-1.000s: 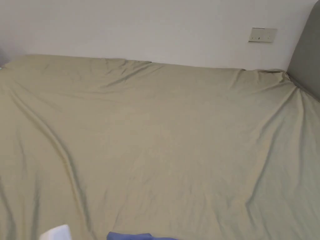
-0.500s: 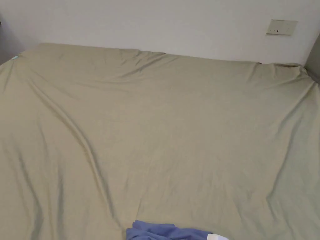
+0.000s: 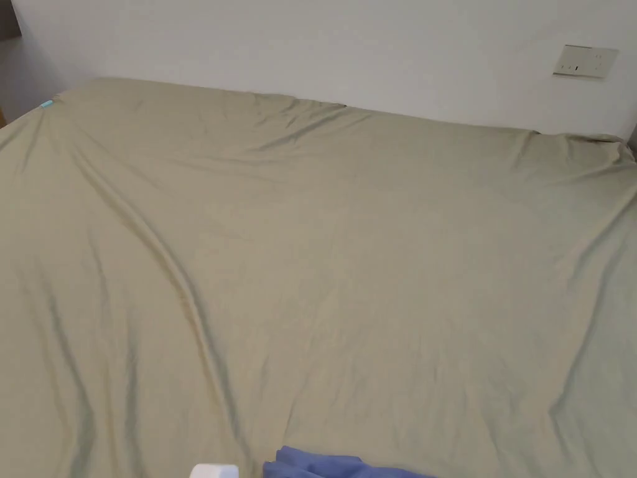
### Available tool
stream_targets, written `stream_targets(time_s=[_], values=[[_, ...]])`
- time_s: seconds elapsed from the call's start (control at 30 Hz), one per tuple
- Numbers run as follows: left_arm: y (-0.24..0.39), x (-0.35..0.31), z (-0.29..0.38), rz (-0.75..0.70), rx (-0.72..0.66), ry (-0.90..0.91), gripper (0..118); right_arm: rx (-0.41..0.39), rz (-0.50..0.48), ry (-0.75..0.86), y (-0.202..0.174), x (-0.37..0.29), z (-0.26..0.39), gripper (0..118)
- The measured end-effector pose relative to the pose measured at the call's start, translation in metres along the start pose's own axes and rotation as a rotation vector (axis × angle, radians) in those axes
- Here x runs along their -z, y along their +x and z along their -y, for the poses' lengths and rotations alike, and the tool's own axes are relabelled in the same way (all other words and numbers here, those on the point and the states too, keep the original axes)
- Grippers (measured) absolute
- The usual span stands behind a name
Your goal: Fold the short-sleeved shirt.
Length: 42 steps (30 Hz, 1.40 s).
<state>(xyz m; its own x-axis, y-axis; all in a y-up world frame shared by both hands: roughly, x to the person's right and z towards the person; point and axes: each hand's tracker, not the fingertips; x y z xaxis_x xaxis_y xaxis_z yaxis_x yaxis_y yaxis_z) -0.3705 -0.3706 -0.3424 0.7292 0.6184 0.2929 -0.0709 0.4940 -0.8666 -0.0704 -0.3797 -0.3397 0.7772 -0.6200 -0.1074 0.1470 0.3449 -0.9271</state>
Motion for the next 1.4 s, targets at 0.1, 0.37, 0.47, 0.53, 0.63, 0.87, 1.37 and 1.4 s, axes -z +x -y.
stream_targets(time_s=[0.1, 0.37, 0.47, 0.53, 0.63, 0.87, 1.37, 1.4], values=[[0.005, 0.011, -0.012, 0.026, -0.092, -0.061, 79, -0.001, -0.001, -0.001, 0.000, 0.000, 0.000, 1], [-0.001, 0.001, -0.026, -0.068, -0.190, -0.136, 40, -0.070, 0.033, 0.061, -0.015, -0.029, 0.003, 1], [0.014, -0.017, -0.041, -0.084, -0.041, -0.184, 35, -0.084, 0.056, 0.107, -0.015, -0.059, 0.001, 1], [0.019, -0.032, -0.053, -0.147, 0.033, -0.213, 35, -0.071, 0.086, 0.155, -0.011, -0.078, -0.002, 1], [0.004, -0.059, -0.065, -0.266, 0.083, -0.243, 35, -0.060, 0.159, 0.212, -0.010, -0.096, -0.005, 1], [-0.050, -0.146, -0.087, -0.558, 0.080, -0.243, 35, -0.066, 0.242, 0.260, -0.024, -0.103, -0.010, 1], [-0.173, -0.218, -0.124, -1.121, 0.098, -0.290, 34, -0.183, 0.219, 0.124, -0.080, -0.037, -0.037, 1], [-0.182, -0.217, -0.126, -1.153, 0.085, -0.304, 34, -0.188, 0.214, 0.123, -0.081, -0.035, -0.038, 1]])
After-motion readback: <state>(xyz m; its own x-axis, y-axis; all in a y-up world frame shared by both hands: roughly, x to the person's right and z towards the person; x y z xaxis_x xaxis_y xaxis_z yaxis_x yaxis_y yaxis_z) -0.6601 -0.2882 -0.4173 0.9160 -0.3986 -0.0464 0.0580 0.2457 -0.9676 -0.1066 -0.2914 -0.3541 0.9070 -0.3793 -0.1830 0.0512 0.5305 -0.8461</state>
